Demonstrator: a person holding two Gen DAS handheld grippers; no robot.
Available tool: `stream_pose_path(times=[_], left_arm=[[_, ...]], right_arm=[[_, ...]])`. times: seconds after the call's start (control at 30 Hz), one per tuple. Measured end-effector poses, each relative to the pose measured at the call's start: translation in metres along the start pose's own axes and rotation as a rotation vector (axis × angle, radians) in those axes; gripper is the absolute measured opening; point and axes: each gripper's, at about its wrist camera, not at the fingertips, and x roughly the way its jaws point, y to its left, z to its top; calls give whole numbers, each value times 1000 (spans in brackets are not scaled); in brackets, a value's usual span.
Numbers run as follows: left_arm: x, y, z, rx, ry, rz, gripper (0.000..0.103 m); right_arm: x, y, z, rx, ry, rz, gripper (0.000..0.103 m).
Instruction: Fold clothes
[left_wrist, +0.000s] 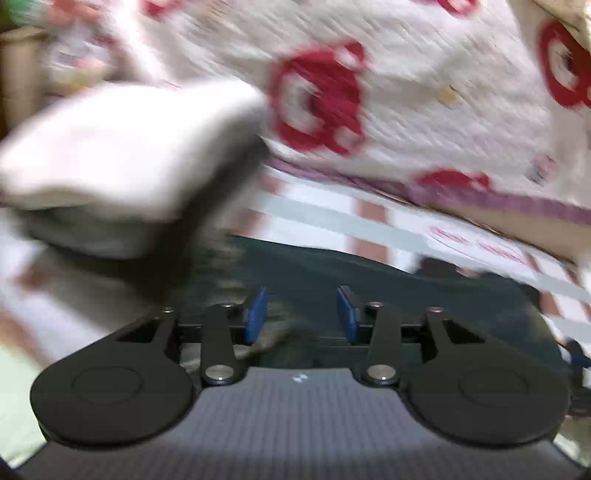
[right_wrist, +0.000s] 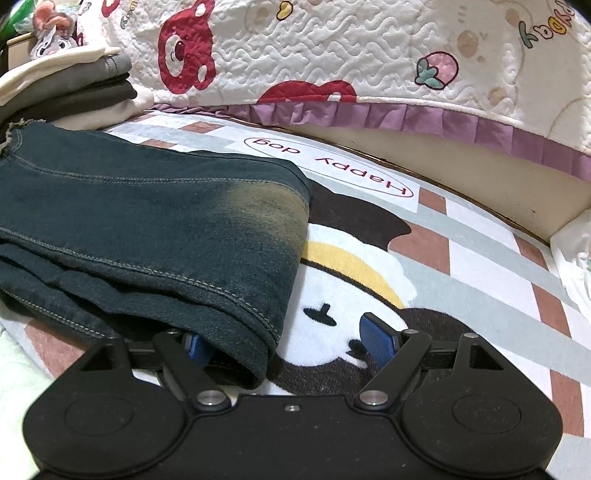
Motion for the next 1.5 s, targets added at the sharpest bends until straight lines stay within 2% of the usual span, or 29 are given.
stream_pose_path(times=[0.1, 0.17, 0.23, 0.33, 0.4, 0.5, 0.63, 0.7, 0.73, 0.77, 0.8, 0.87, 0.93, 1.0, 1.07, 1.17, 1.27, 1.37, 1.47, 1.5], left_arm=[[49, 6, -2, 44, 146, 210, 38], [60, 11, -15, 136, 165, 382, 41], [50, 21, -20, 143, 140, 434, 43], [35, 40, -25, 58, 117, 371, 43], [29, 49, -28, 22, 110, 338, 43], [12, 42, -31, 34, 34, 340, 43], [-10, 18, -35, 52, -101, 227, 46], [-10, 5, -36, 52, -122, 150, 47], [-5, -2, -38, 53, -107, 114, 48], [1, -10, -40, 55, -84, 81, 49], [13, -18, -44, 59, -38, 59, 49], [36, -33, -53, 65, 57, 23, 50], [58, -49, -70, 76, 151, 45, 48], [61, -67, -76, 131, 148, 36, 48], [61, -84, -77, 163, 149, 1, 47], [63, -100, -76, 71, 152, -149, 47], [69, -146, -81, 137, 164, -227, 48], [75, -202, -94, 308, 152, -223, 50], [76, -227, -97, 472, 107, -135, 49], [75, -222, -93, 473, 98, -96, 49]], right_arm=[[-5, 0, 0, 3, -25, -18, 81], [-17, -1, -1, 21, -103, -62, 81], [-26, -3, -1, 50, -148, -91, 81], [-29, -7, -1, 117, -149, -77, 72], [-25, -8, -2, 169, -128, -40, 60], [-11, -9, -3, 238, -93, 34, 49], [14, -9, -2, 322, -42, 156, 52], [20, -9, 2, 353, -52, 167, 53], [23, -10, 4, 368, -56, 173, 49], [25, -11, 6, 392, -63, 179, 24], [24, -17, 10, 452, -79, 188, 12], [14, -31, 21, 563, -149, 227, 9], [0, -43, 33, 653, -243, 277, 8], [-21, -44, 52, 636, -349, 302, 8], [-40, -40, 74, 592, -434, 301, 7], [-68, -55, 89, 602, -534, 274, 6], [-98, -91, 75, 585, -581, 153, 5], [-107, -140, 25, 685, -497, 22, 5], [-96, -180, -40, 842, -344, -85, 5], [-92, -185, -54, 870, -314, -95, 5]])
